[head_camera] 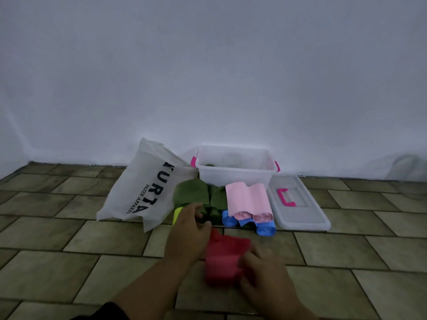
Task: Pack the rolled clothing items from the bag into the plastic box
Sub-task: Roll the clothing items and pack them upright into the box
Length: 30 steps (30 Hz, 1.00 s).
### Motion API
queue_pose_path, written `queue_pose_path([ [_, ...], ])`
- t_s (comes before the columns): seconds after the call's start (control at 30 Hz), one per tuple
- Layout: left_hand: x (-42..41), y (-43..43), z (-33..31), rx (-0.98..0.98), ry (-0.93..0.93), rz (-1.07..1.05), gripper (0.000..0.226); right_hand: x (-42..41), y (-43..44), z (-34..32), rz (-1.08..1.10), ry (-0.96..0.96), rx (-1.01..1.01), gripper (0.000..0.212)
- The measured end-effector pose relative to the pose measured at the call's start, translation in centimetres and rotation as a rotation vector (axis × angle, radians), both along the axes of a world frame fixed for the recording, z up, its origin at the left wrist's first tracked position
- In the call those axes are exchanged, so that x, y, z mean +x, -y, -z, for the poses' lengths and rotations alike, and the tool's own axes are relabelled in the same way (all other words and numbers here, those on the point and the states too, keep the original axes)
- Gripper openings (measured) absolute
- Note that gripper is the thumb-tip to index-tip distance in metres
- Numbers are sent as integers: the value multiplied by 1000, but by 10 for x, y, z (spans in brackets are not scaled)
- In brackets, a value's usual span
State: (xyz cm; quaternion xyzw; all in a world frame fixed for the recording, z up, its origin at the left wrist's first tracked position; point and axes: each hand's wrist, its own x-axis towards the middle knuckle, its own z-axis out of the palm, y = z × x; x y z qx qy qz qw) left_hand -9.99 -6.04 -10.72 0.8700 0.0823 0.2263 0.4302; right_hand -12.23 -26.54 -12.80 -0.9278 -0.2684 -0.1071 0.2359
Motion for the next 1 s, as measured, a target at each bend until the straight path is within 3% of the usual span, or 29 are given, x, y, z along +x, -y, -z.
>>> queue_pose_path([
  [0.07,-9,3,-2,22,3,184,21,1,-5,4,-31,-4,-132,30],
  [0.13,-14,13,2,117,-196,404,9,4,-10,10,-49,-65,-265,50],
  [0.27,0,22,12,48,-423,460,35,11,-19,15,-42,-110,-331,80],
  [0.43,19,21,17,-5,-589,466,56,19,-33,12,-45,-232,-376,72],
  [0.53,22,20,20,3,-636,467,60,17,-35,8,-95,-174,-406,55],
  [0.73,23,21,24,123,-690,476,60,14,-32,-6,-178,-227,-344,43],
  [0.9,23,21,23,73,-700,453,70,20,-25,-14,-160,-360,-232,66],
  [1.0,24,20,24,107,-689,463,68,29,-24,-17,-174,-430,-229,55],
])
